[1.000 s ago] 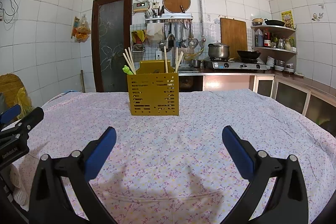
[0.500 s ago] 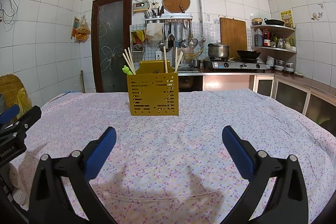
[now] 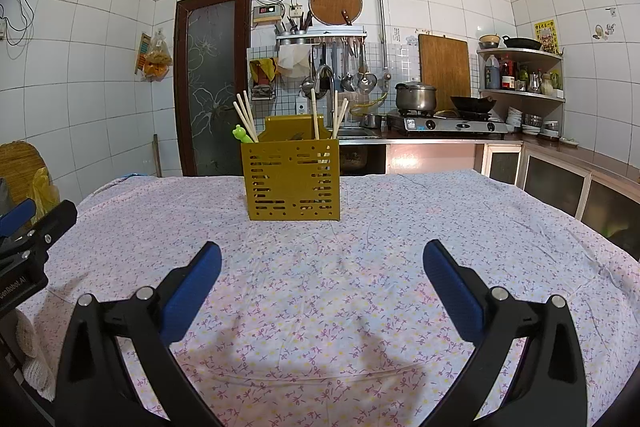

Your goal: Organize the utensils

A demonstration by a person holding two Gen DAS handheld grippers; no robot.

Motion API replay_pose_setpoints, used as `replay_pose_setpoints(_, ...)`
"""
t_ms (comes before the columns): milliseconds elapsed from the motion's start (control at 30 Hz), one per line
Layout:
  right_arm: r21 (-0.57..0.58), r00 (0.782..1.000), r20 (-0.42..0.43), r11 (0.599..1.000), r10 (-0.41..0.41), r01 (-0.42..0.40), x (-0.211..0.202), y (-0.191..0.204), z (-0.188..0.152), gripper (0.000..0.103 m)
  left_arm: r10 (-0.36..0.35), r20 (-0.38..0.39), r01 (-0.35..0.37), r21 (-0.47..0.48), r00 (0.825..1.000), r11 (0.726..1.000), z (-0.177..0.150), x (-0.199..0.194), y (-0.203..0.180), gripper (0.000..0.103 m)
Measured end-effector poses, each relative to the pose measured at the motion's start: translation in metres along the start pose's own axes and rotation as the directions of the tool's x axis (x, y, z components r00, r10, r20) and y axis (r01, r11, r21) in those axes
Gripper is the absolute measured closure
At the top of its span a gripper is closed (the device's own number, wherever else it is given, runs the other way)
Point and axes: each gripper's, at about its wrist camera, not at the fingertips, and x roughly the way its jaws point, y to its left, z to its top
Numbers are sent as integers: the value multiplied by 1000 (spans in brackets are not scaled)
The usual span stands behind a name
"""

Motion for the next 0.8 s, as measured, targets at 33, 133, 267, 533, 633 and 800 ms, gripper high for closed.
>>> replay_pose_setpoints(33,1,1000,1,1000,-1,1,0,0,0,5,0,0,0,0,1000,1000,0,0,-1,5)
replay_pose_setpoints(133,3,1000,5,1000,-3,3,0,0,1,5,1,0,-1,0,1000,1000,0,-1,-1,5)
replay_pose_setpoints(267,3,1000,9,1000,-5,5,-1,-1,1,5,1,1,-1,0,1000,1000,0,-2,-2,5)
replay_pose_setpoints(533,4,1000,10,1000,-6,6,-1,0,1,5,3,-1,-3,1,1000,1000,0,-1,-2,5)
replay_pose_setpoints(633,4,1000,11,1000,-7,7,-2,0,1,5,2,2,-2,3,1000,1000,1,-2,-2,5)
replay_pose_setpoints(800,4,1000,12,1000,-8,8,-2,1,1,5,3,7,-3,8,1000,1000,2,-2,-2,5)
